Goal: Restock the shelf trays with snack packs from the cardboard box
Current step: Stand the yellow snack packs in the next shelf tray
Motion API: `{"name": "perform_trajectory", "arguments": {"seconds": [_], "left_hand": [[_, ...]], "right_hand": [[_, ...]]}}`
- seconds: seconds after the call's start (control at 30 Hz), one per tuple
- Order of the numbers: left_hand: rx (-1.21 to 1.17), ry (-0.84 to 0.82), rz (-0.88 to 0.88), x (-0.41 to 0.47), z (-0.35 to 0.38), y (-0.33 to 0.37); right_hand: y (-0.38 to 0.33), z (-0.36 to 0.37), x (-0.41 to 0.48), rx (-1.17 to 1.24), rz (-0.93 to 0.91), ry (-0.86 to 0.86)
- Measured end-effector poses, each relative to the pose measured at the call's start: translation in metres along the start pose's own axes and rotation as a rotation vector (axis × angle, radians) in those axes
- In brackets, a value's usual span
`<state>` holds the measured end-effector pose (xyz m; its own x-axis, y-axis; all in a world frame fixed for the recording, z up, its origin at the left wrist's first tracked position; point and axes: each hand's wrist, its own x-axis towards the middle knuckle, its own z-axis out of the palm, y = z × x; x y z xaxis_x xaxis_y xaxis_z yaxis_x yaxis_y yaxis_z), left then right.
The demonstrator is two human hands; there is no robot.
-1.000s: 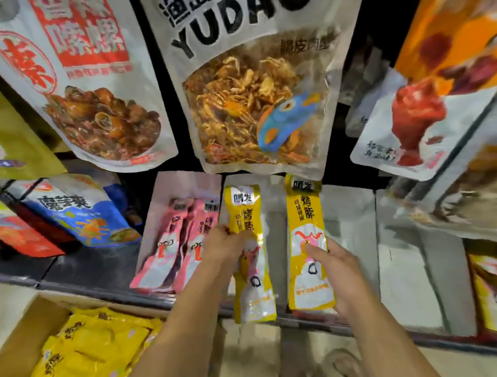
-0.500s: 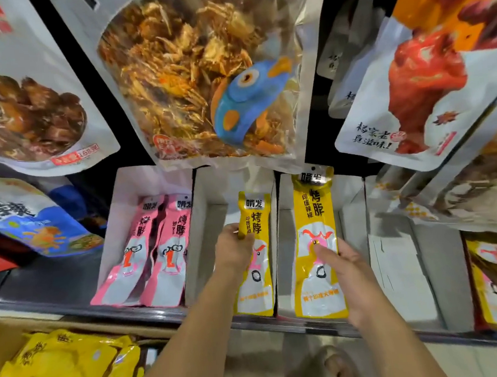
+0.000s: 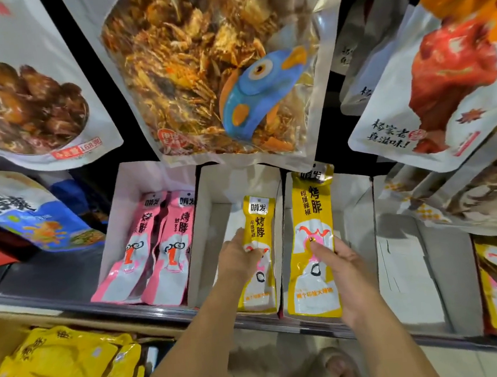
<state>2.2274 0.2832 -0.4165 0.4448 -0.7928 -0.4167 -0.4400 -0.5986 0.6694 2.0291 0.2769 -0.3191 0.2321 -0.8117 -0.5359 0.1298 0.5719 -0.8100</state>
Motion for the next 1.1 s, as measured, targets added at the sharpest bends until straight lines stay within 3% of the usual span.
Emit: {"name": "perform_trajectory", "arguments": {"seconds": [0.1,0.23,0.3,0.37,0.47,0.53,0.83,1.0,1.1], "left_hand": [[0.019,0.088,0.025,-0.008,-0.027,0.002],[-0.087,0.48,0.228,-0.032,-0.079,0.006],[-0.024,0.625,0.279,-0.035,-0.1,-0.002],[0.056,0.577,0.243,-0.031,-0.112,-0.017],[0.118,0.317,0.097,-0.027,-0.112,-0.04],[0.108,0.25,0.076,-0.029,-0.11,-0.048],[-0.035,0.249,0.151,-0.023,-0.112,-0.062],[-0.038,0.238,0.163,-0.02,-0.113,-0.069],[-0.051,0.227,0.154,-0.019,-0.112,-0.071]], "right_hand": [[-0.003,0.01,-0.001,0.034,-0.026,-0.031],[-0.003,0.027,-0.005,0.057,-0.052,-0.088],[0.0,0.037,-0.005,0.058,-0.047,-0.108],[0.005,0.047,-0.003,0.036,-0.034,-0.116],[0.014,0.063,0.001,-0.024,-0.007,-0.113],[0.02,0.076,0.002,-0.048,0.015,-0.128],[0.074,0.126,0.036,-0.199,0.029,0.002],[0.093,0.145,0.062,-0.374,-0.013,0.065],[0.096,0.153,0.069,-0.604,-0.045,0.072]]}}
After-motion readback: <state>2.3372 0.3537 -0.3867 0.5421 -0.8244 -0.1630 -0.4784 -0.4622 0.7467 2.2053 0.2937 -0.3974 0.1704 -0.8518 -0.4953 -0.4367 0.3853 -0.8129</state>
